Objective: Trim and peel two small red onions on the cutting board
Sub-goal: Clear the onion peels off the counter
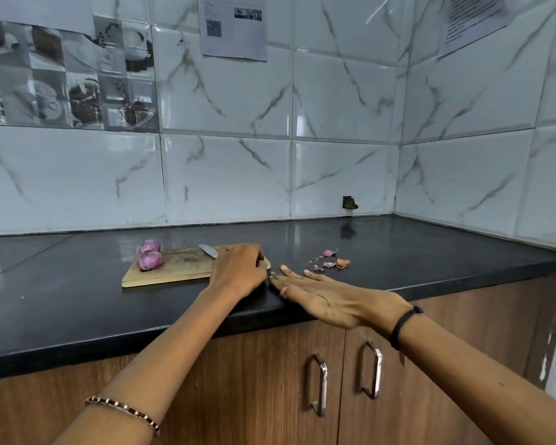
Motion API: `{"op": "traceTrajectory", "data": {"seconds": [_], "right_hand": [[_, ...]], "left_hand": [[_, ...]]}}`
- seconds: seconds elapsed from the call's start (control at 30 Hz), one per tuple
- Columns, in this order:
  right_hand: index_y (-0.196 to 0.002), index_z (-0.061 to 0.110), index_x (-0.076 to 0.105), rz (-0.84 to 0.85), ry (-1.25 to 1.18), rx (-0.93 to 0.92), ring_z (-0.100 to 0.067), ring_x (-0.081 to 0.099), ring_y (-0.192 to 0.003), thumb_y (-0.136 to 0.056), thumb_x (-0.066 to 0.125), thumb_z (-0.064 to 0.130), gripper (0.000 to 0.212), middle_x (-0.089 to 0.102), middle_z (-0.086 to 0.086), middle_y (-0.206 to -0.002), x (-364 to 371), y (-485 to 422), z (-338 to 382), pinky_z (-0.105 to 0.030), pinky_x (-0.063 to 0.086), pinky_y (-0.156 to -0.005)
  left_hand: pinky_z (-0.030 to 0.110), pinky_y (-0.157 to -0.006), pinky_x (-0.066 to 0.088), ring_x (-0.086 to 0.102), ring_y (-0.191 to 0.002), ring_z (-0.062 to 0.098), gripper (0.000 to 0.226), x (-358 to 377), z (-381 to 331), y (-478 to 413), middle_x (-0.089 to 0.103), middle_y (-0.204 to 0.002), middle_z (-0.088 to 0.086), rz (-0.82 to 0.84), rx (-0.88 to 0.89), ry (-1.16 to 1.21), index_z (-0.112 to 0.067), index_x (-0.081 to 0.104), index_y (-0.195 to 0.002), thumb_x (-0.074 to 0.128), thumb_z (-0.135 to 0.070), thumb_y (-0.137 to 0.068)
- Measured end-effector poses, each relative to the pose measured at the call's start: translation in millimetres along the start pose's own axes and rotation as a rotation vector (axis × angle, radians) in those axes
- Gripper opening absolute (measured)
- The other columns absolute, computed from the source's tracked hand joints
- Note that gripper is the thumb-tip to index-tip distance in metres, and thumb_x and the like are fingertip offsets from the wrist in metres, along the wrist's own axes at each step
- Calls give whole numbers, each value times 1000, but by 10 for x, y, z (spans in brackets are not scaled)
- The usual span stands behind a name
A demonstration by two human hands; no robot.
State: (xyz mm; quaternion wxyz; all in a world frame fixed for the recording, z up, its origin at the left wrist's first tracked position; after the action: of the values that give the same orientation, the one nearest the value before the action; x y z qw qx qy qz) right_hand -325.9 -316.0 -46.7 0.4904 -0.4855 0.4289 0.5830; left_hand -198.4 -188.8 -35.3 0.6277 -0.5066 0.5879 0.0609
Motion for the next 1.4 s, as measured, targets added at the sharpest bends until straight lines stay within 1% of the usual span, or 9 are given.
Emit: {"op": "traceTrajectory", "data": {"seconds": [0.17,0.3,0.43,0.57,0.87,0.97,1.17,1.27,1.4], "right_hand": [[-162,24,1,32,2,138,12,-10,-135,-110,4,42,55,-6,10,-169,-164,1,-316,-16,-11,-111],[-162,21,0,-5,47,276,-7,-12,-152,-110,7,44,58,-9,5,-169,-275,3,-500,-23,-12,-115],[-161,21,-3,-28,41,166,4,-17,-142,-111,6,39,55,-11,9,-167,-218,-46,-297,-15,-14,-105],[-161,25,1,-24,-13,-37,9,-12,-147,-110,5,39,53,-7,18,-165,-30,-136,-138,-13,-12,-115],[-162,16,13,-145,116,188,-10,-8,-154,-111,25,38,57,2,3,-169,-249,-87,-589,-32,-5,-123],[-159,19,28,-270,-16,90,-4,7,-153,-111,36,28,50,19,8,-166,-299,32,-561,-19,4,-121],[-150,38,43,-156,-217,-81,24,21,-138,-102,29,44,50,30,34,-151,-106,429,-317,4,9,-106],[-152,38,39,-152,-201,-85,26,15,-138,-102,19,44,54,25,41,-148,-11,509,-353,2,4,-110],[-160,30,20,-145,-3,49,14,-2,-148,-107,6,44,57,12,22,-164,-46,430,-601,-20,-9,-124]], "left_hand": [[37,-88,40,62,-102,24,21,-15,2,26,71,-106,3,2,10,15,-16,67,-105,48,-19,-96],[33,-82,35,62,-102,24,24,-5,10,25,70,-107,3,-9,15,20,-15,68,-109,48,-19,-97],[34,-87,39,61,-107,25,26,15,6,-7,70,-112,4,-10,17,21,-15,68,-113,48,-21,-98],[36,-93,42,61,-109,24,26,39,20,-32,70,-115,4,-5,25,13,-16,68,-116,51,-24,-98],[37,-90,42,61,-105,25,24,23,11,-16,69,-112,4,8,11,37,-14,68,-113,50,-20,-97],[37,-90,42,61,-104,25,24,21,9,-17,69,-112,4,15,14,38,-14,68,-111,50,-20,-97],[37,-91,42,61,-105,25,24,14,1,-16,69,-112,4,30,15,44,-15,68,-111,51,-21,-97],[37,-92,42,61,-105,25,24,-4,-11,2,70,-111,4,39,10,55,-14,69,-111,51,-19,-97],[38,-94,42,61,-105,25,23,-32,-30,23,70,-111,4,37,4,62,-14,69,-110,50,-18,-97]]}}
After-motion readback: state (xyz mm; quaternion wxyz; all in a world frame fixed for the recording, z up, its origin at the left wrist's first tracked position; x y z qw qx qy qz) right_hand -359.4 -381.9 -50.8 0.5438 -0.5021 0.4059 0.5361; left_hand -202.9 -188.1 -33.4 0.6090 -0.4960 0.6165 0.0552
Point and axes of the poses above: each hand's wrist, its own y-axis away from the middle knuckle, its own x-axis out of the palm, z = x × y, the point moved 2 cm from there along -y, towards the middle knuckle
